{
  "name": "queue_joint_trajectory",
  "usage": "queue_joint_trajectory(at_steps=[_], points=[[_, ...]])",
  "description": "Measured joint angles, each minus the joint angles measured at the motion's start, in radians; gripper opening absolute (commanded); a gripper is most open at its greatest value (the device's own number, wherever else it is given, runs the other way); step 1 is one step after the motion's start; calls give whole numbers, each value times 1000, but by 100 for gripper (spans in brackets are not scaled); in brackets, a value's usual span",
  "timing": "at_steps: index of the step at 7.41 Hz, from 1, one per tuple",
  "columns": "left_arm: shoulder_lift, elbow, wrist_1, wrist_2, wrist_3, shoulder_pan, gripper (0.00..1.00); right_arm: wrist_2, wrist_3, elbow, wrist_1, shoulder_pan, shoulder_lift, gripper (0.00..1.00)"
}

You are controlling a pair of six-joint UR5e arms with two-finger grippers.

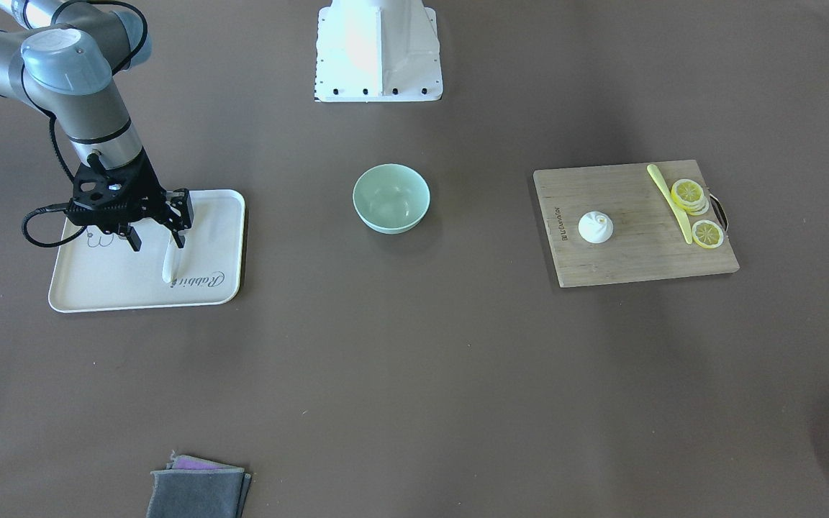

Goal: Put spoon and bun in bowl

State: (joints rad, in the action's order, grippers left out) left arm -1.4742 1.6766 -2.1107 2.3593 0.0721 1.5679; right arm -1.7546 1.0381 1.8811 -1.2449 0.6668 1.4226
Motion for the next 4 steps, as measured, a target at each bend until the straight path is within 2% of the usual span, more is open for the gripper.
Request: queue_joint_trajectory(at_steps=[4], points=[[0,2,0,0,-1,0,98,40,80,-74,100,-48,6,53]])
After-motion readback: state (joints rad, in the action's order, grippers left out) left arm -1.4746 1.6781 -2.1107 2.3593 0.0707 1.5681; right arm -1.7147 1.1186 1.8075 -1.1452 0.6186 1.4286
